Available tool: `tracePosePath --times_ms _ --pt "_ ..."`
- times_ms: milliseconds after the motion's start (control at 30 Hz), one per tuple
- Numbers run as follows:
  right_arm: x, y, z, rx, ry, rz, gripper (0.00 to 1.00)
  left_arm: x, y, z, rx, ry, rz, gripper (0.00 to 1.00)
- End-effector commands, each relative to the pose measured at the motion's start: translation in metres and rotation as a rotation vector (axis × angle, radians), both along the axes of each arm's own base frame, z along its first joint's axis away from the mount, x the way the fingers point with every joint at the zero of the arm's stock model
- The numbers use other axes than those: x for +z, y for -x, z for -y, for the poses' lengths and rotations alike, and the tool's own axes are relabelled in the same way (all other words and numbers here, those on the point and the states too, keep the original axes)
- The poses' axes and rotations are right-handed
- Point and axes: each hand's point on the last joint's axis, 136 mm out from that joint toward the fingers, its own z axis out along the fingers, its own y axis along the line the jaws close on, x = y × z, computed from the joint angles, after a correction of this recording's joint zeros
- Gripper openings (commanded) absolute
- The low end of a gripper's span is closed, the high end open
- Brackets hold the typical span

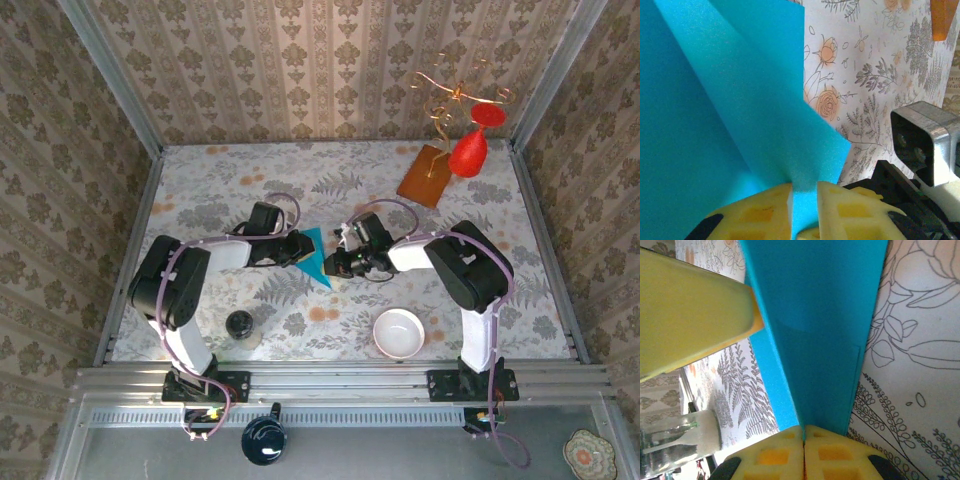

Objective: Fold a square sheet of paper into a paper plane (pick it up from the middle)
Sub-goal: Fourth fold the wing at the center of the table.

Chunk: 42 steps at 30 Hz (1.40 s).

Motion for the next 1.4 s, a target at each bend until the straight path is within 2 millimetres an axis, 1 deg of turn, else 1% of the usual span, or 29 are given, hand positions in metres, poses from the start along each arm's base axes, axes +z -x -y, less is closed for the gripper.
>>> tracePosePath --times_ms 0,233,333,367,500,667,867,1000,1233,1367 --pt "-0.01 0.008 0.003 0.005 -0.028 -0.076 0.1 0.005 -0.004 0.008 -0.023 0.046 0.01 0.2" --pt "-0.017 0.009 0.008 -0.002 -0.02 -0.101 0.1 0.008 -0.007 0.013 -0.04 0.06 0.024 0.2" --pt "-0.019 0.01 0.01 -0.005 -0.013 -0.108 0.11 0.006 -0.009 0.014 -0.044 0.056 0.023 0.2" --pt "-0.019 0.01 0.01 -0.006 -0.012 -0.107 0.12 0.008 -0.006 0.017 -0.063 0.076 0.013 0.19" --pt "-0.02 0.01 0.011 -0.009 -0.007 -0.109 0.13 0.01 -0.006 0.021 -0.084 0.086 0.014 0.19" --pt "-0.022 0.01 0.013 -0.012 0.0 -0.111 0.15 0.003 -0.004 0.022 -0.098 0.066 -0.007 0.19" --pt "-0.017 0.008 0.015 -0.019 0.002 -0.102 0.17 -0.003 -0.004 0.019 -0.087 0.041 -0.026 0.18" --pt "-0.008 0.007 0.015 -0.024 -0.007 -0.087 0.23 -0.006 -0.004 0.018 -0.084 0.029 -0.036 0.18" --pt "0.016 0.004 0.023 -0.063 -0.017 -0.027 0.33 -0.007 -0.004 0.018 -0.084 0.023 -0.042 0.18" --pt "0.015 0.003 0.029 -0.085 0.022 -0.009 0.33 -0.007 -0.004 0.018 -0.081 0.022 -0.044 0.18"
